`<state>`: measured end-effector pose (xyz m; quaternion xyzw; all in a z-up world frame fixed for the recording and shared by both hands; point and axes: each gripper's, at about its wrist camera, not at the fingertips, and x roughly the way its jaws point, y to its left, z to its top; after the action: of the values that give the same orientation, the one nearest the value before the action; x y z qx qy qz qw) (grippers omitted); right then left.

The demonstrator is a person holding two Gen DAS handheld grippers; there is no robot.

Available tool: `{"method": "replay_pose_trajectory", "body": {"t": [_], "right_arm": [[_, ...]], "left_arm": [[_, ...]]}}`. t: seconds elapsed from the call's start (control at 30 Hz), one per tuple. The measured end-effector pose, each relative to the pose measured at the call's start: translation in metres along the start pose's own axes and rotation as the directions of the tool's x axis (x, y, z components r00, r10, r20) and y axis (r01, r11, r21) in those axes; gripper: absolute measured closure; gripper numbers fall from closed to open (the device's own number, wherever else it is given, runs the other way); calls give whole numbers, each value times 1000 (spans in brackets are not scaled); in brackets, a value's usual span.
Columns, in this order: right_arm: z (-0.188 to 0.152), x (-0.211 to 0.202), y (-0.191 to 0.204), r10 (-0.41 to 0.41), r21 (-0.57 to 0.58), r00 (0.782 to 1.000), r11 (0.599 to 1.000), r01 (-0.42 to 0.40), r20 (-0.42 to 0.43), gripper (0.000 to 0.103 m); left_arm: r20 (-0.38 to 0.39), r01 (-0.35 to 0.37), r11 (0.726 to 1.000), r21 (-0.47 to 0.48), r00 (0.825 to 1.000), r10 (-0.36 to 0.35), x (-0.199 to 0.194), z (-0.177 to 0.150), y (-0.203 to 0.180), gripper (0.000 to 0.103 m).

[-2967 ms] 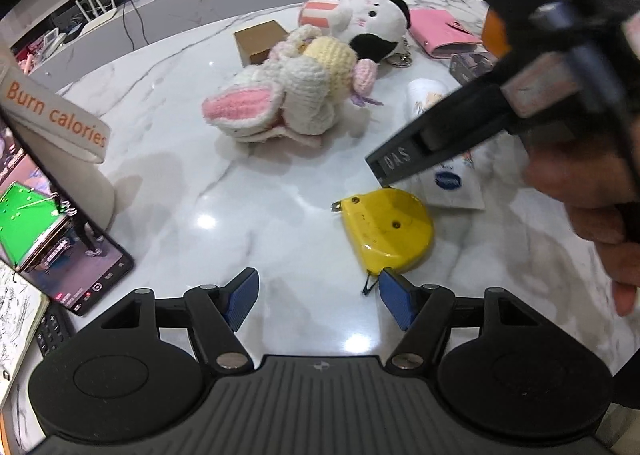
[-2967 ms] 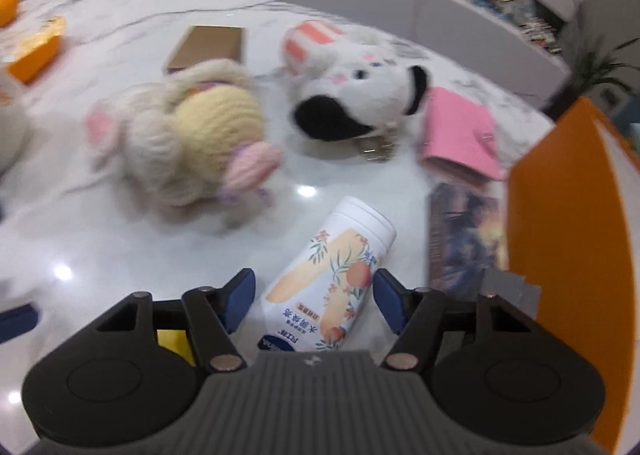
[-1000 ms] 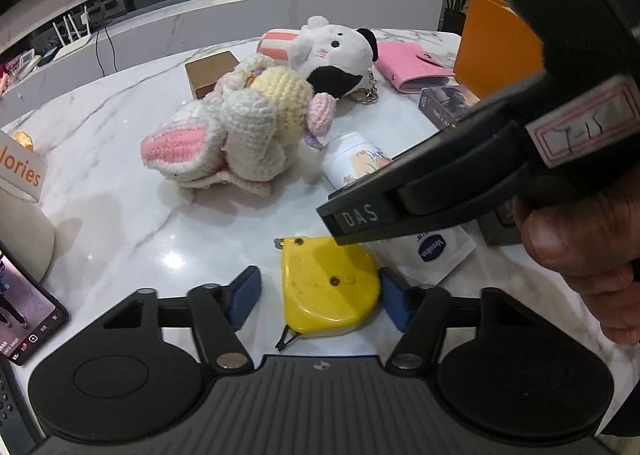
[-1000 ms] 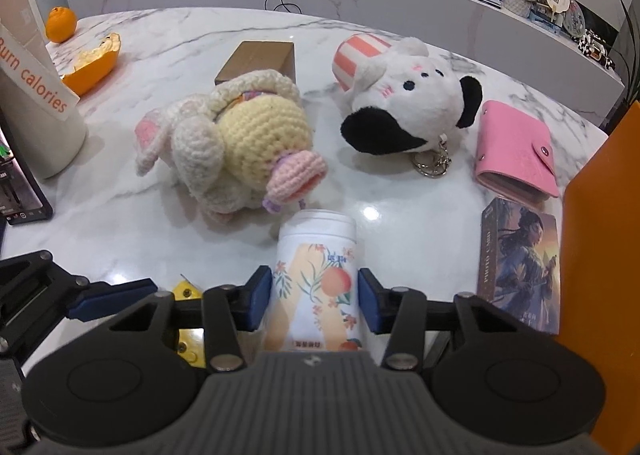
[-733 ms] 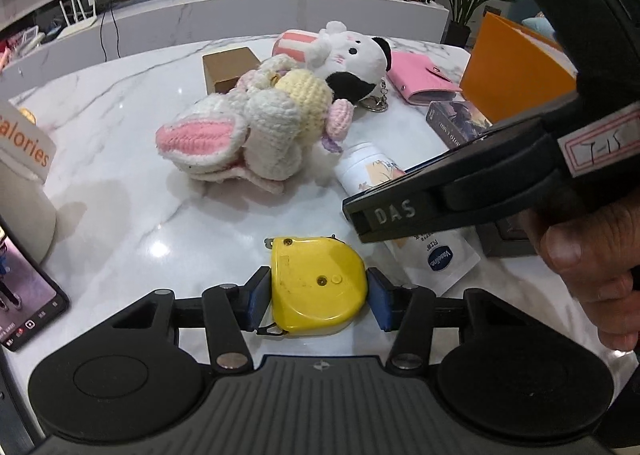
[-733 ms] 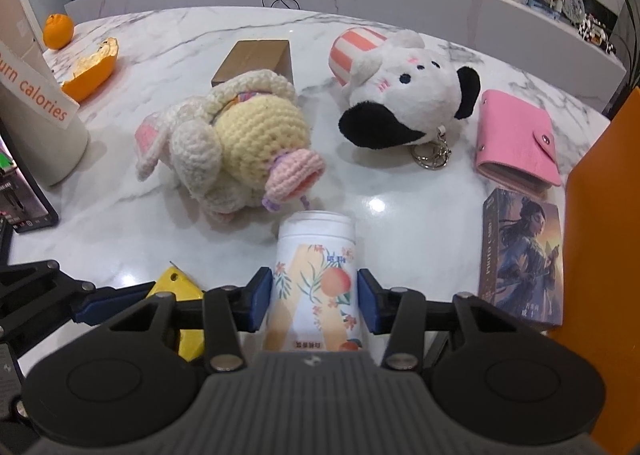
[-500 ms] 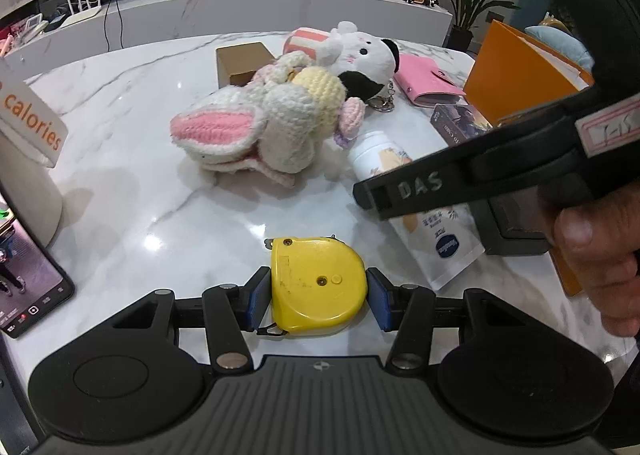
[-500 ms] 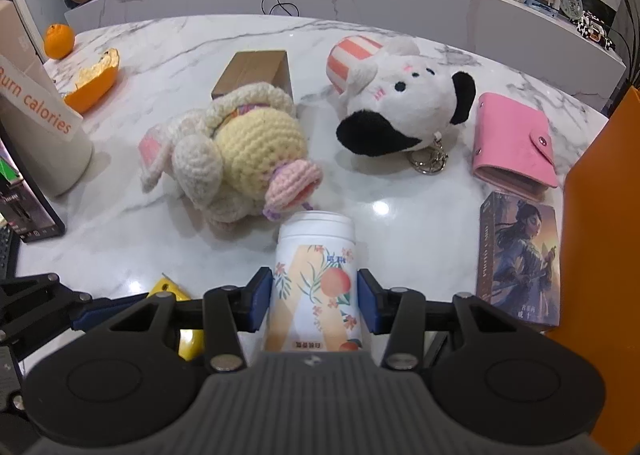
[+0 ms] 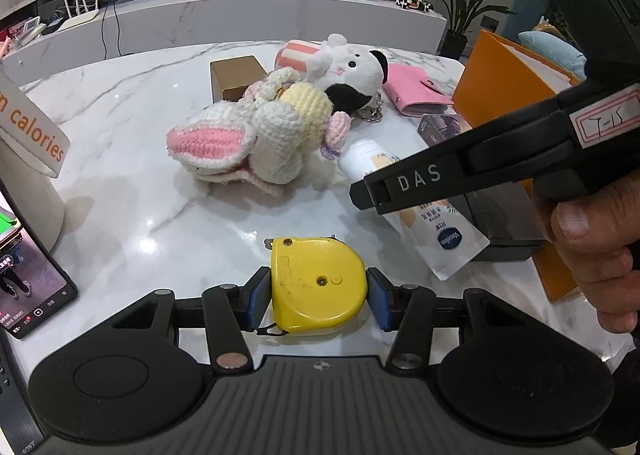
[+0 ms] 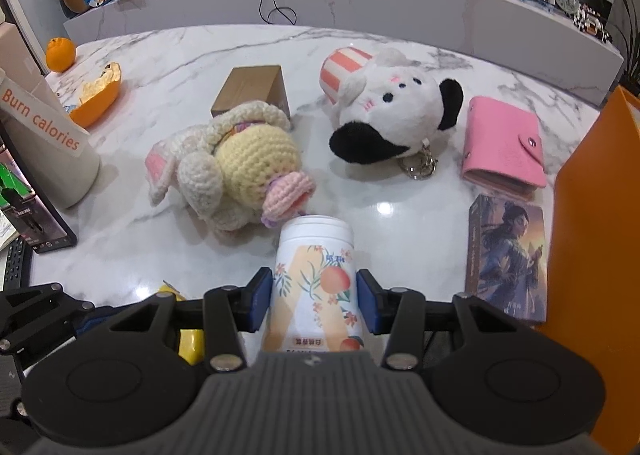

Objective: Organize objects

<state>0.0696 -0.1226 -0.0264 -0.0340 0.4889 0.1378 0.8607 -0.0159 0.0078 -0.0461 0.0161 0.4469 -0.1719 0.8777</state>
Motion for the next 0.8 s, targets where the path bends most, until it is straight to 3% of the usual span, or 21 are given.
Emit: {"method": "replay_pose_trajectory", "body": {"t": [0.37, 0.8], "right_arm": [[-5, -21, -3, 31, -4, 999, 1000, -31, 16, 55], [6, -61, -15, 49, 43, 992, 998, -54, 113, 55]], "left_arm": [[27, 6, 1000, 6, 1000, -6, -12, 5, -6, 44], [85, 40, 999, 16, 996, -41, -24, 28, -30, 44]]}}
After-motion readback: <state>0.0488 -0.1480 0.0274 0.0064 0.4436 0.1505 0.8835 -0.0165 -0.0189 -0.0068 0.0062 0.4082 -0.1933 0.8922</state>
